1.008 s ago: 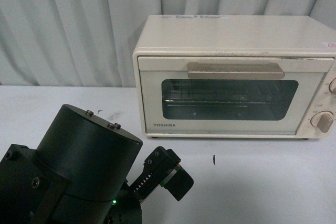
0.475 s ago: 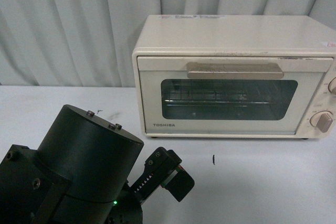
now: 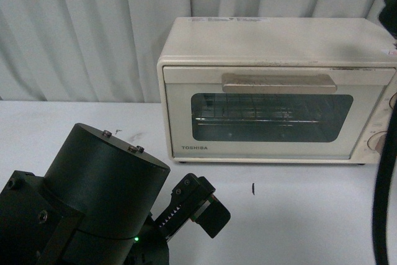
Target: Open oven
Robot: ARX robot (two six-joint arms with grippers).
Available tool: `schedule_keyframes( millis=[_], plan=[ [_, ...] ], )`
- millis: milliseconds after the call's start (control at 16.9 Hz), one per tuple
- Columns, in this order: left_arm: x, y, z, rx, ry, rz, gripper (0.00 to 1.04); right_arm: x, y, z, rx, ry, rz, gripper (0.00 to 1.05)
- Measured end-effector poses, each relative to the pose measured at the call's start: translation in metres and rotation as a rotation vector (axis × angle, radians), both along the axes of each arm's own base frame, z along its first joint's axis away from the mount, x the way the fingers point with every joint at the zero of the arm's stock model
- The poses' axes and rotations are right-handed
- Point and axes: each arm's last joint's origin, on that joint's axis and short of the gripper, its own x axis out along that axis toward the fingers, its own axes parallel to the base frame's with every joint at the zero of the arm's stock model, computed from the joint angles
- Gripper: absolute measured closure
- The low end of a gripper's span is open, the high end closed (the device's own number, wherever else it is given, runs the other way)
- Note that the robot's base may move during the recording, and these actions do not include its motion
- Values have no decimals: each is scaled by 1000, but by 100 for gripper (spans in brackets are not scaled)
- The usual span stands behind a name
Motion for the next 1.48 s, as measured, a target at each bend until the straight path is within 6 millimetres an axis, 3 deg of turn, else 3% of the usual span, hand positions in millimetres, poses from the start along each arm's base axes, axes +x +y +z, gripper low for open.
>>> schedule_keyframes(
  millis=[119,178,653,1068,1483],
  plan=[
    [0,0,0,0,0,0,7,7,21,-1,-81,19,83,7],
    [0,0,0,0,0,0,7,9,26,-3,-110,25,100,12],
    [0,0,0,0,0,0,7,7,44,-22,-361,127,291,102],
    [0,0,0,0,0,0,7,-4,48,-45,-421,284,384,103],
    [0,0,0,0,0,0,7,4,47,-59,-433,326,409,103]
  ],
)
